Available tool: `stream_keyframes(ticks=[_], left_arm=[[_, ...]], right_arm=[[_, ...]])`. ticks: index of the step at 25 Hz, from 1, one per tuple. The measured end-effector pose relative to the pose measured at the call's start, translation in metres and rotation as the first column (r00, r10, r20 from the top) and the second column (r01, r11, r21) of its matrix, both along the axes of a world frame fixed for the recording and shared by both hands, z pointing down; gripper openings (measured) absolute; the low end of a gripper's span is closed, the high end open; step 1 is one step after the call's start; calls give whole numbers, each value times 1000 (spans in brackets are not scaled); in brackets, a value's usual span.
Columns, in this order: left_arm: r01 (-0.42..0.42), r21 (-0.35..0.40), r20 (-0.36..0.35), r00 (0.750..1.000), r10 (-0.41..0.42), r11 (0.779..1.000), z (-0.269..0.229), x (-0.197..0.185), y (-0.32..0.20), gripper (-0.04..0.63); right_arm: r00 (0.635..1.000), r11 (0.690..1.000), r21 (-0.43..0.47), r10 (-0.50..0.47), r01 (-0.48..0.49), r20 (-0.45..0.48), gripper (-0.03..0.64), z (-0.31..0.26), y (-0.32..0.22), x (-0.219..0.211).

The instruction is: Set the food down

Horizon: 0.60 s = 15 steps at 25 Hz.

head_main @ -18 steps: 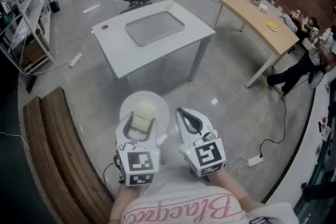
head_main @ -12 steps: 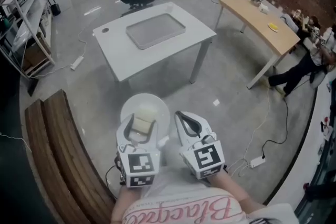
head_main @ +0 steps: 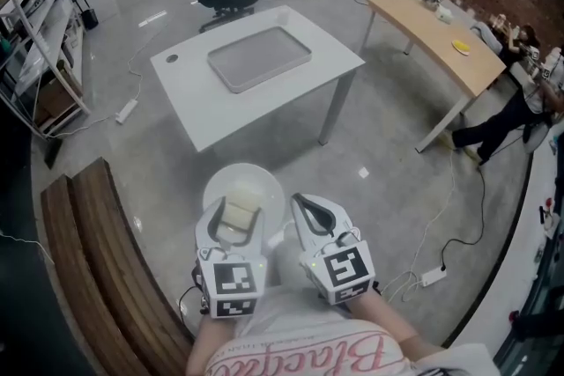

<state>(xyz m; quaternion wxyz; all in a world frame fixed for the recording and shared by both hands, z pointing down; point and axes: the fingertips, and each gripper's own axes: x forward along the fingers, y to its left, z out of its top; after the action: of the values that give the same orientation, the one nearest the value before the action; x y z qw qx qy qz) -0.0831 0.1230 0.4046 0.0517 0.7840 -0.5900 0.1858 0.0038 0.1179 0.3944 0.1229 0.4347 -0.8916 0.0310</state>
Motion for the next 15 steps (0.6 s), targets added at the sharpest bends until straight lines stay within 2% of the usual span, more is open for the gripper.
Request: stream_keyframes(ticks=[15], left_arm=[[9, -3, 48, 999, -9, 1000, -10, -8, -85, 259]], right_arm=[[999, 998, -39, -46, 46, 19, 2, 0, -81, -10]])
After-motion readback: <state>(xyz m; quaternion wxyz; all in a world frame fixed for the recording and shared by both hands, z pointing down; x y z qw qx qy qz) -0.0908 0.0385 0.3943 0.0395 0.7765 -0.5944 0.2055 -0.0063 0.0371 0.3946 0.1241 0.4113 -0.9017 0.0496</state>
